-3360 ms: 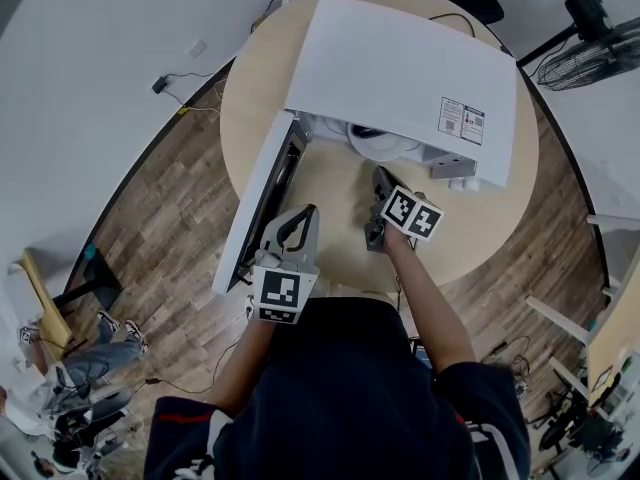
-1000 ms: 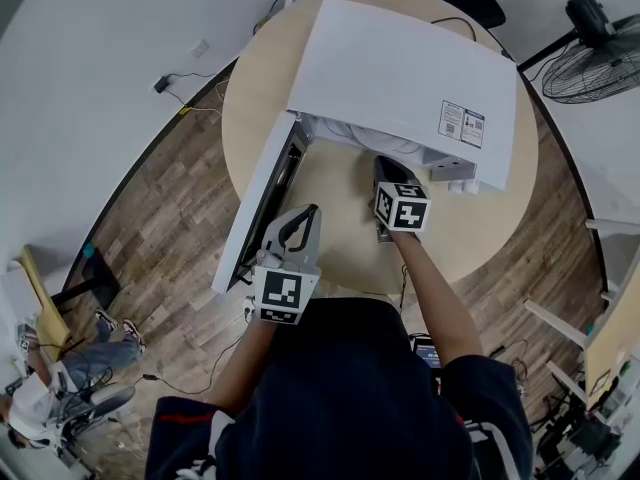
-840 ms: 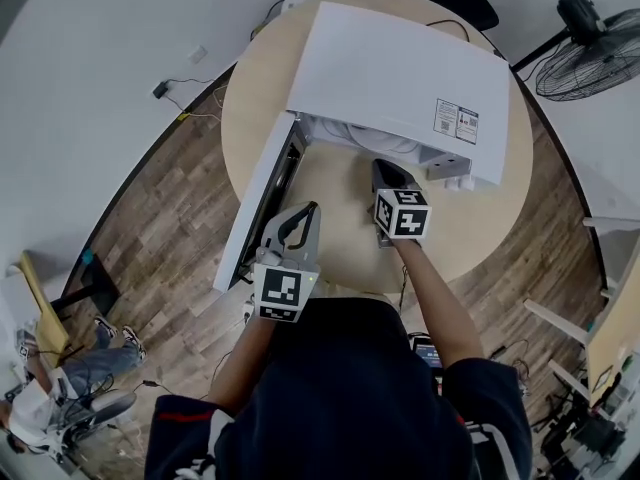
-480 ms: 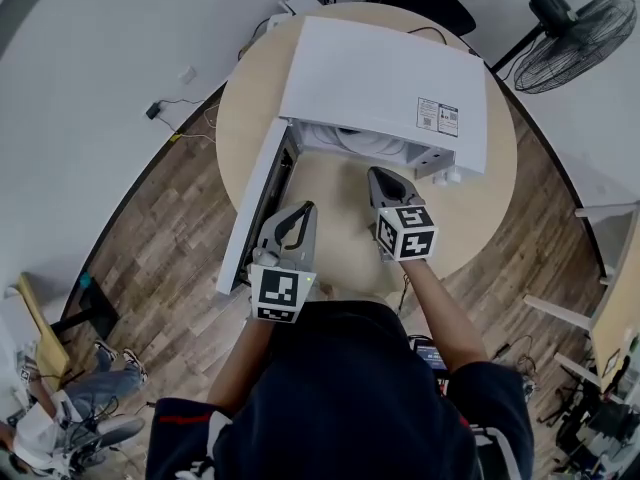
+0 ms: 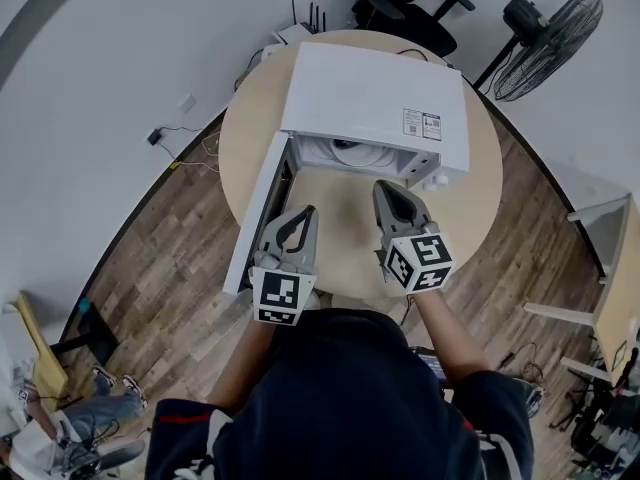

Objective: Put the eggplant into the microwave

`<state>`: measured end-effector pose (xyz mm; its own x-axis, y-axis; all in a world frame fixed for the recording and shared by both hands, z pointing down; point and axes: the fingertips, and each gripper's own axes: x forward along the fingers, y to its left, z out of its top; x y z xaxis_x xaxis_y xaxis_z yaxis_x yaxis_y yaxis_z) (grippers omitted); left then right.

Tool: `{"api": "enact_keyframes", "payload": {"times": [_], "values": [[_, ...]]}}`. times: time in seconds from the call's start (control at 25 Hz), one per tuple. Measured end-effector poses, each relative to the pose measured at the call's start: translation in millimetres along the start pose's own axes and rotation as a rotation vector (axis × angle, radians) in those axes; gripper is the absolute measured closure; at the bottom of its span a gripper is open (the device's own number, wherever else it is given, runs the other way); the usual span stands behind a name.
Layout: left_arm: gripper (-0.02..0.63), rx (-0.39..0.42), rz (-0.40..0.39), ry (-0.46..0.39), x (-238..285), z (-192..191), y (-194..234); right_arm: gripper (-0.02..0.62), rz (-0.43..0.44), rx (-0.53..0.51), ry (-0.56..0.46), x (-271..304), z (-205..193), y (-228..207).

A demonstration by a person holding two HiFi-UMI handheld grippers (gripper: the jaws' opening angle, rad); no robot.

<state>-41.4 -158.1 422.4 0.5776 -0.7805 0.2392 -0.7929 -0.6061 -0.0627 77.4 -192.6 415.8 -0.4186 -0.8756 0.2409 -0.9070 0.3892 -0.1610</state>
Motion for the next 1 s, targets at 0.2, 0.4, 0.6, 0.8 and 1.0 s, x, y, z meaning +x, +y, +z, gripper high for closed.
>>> {"api": "enact_keyframes", "payload": {"times": [0.2,0.4,0.6,0.8,1.0], "values": [[0.589,0.017,-0.005,-0.034,-10,13,-3,0.584,-0.003,-0.043,-0.05,-25,17,14],[0.589,0.024,0.001,-0.072,-17,27,-3,0.584,-0.018,-0.063,-0.077,-37,24,18],[0.589,0.034,-0.001,-0.095,-21,36,-3,0.584,-0.012,-0.077,-0.1,-42,32,25],[0.59,0.046,0.001,-0.106,-23,41,0,0.584,-0.016,-0.077,-0.115,-44,35,29],[0.589,0.046,0.011,-0.107,-26,41,4,0.584,-0.011,-0.082,-0.123,-42,36,33]]}}
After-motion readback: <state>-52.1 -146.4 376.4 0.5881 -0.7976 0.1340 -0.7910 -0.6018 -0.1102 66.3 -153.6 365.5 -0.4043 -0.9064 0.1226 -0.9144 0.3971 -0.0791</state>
